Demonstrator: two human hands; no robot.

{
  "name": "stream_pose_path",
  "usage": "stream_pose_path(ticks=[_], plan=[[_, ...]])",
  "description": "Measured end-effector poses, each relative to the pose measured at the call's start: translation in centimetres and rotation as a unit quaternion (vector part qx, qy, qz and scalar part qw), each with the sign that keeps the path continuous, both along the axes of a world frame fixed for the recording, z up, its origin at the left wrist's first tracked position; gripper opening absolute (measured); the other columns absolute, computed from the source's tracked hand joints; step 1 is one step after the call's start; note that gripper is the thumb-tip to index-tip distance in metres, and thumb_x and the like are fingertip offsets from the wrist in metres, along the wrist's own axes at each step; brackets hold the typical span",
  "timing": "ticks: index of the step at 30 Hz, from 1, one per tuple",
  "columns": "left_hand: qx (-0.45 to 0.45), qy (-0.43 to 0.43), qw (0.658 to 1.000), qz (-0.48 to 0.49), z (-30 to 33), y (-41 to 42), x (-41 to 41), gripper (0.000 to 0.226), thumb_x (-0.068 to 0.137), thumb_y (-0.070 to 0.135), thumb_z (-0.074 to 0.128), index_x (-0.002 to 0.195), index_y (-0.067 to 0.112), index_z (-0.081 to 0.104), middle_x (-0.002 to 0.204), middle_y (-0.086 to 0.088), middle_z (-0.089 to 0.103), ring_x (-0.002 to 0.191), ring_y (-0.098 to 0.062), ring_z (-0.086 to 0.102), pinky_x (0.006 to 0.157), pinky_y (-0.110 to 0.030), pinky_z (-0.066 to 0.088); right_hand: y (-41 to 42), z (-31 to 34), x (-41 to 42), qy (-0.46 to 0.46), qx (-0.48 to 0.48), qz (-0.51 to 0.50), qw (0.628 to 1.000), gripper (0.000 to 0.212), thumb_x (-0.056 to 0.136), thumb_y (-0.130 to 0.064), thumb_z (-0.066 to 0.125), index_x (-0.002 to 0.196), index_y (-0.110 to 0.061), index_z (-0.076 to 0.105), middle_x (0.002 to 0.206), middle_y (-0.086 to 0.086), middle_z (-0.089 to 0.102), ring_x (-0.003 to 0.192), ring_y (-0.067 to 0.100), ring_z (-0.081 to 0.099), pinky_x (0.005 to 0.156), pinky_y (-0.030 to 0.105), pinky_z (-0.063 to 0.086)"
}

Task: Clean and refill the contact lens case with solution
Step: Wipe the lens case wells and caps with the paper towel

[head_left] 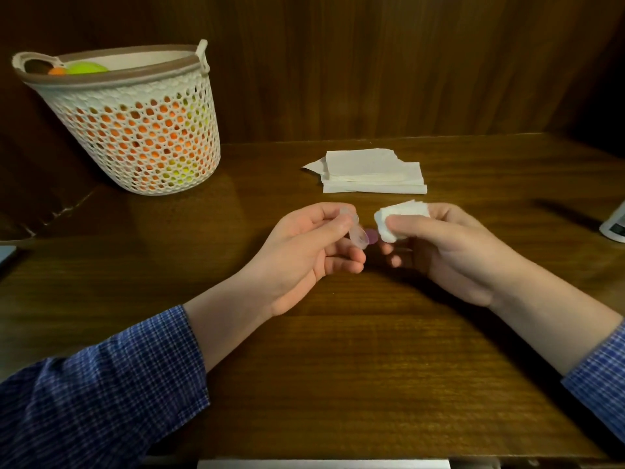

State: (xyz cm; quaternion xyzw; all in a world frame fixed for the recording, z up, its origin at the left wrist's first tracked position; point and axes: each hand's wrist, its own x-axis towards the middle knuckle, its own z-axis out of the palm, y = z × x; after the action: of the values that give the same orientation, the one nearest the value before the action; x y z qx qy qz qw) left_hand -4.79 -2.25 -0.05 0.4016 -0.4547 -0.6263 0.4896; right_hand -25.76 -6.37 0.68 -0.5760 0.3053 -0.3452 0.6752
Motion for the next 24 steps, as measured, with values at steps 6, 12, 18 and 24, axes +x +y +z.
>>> stream_pose_path(ticks=[6,12,18,24], plan=[[0.006,-0.006,1.0,-0.005,-0.1,0.0,-0.1,0.047,0.094,0.022,0.064,0.138,0.007,0.056,0.093,-0.009,0.071,0.072,-0.014,0.069,0.061,-0.023,0.058,0.6,-0.8,0.0,0.111,-0.24,-0.101,0.959,0.011,0.081,-0.021,0.083,0.09,-0.017,0.077,0.087,0.011,0.074,0.078,0.028,0.068,0.069,0.038,0.058],[-0.001,-0.013,1.0,-0.013,-0.3,0.1,-0.1,0.036,0.099,0.015,0.061,0.133,0.005,0.059,0.095,-0.009,0.072,0.073,-0.014,0.07,0.062,-0.023,0.058,1.3,-1.2,0.5,0.158,-0.396,-0.118,0.897,0.006,0.09,-0.025,0.071,0.095,-0.026,0.074,0.088,-0.009,0.07,0.085,0.018,0.065,0.071,0.027,0.054],[-0.01,-0.017,1.0,-0.004,-0.4,0.0,-0.1,0.025,0.103,0.011,0.057,0.127,0.008,0.063,0.09,-0.006,0.075,0.074,-0.014,0.071,0.064,-0.023,0.058,1.1,-1.2,0.5,0.186,-0.363,-0.088,0.909,0.017,0.092,-0.029,0.068,0.105,-0.02,0.076,0.093,-0.007,0.072,0.09,0.019,0.066,0.078,0.037,0.057],[-0.008,-0.006,1.0,-0.006,-0.4,0.1,-0.1,0.022,0.102,0.012,0.057,0.122,0.009,0.065,0.093,-0.009,0.072,0.072,-0.014,0.07,0.063,-0.023,0.058,0.9,-0.9,0.0,0.183,-0.348,-0.031,0.919,0.012,0.096,-0.023,0.068,0.106,-0.022,0.075,0.095,-0.007,0.074,0.093,0.018,0.068,0.081,0.034,0.054]])
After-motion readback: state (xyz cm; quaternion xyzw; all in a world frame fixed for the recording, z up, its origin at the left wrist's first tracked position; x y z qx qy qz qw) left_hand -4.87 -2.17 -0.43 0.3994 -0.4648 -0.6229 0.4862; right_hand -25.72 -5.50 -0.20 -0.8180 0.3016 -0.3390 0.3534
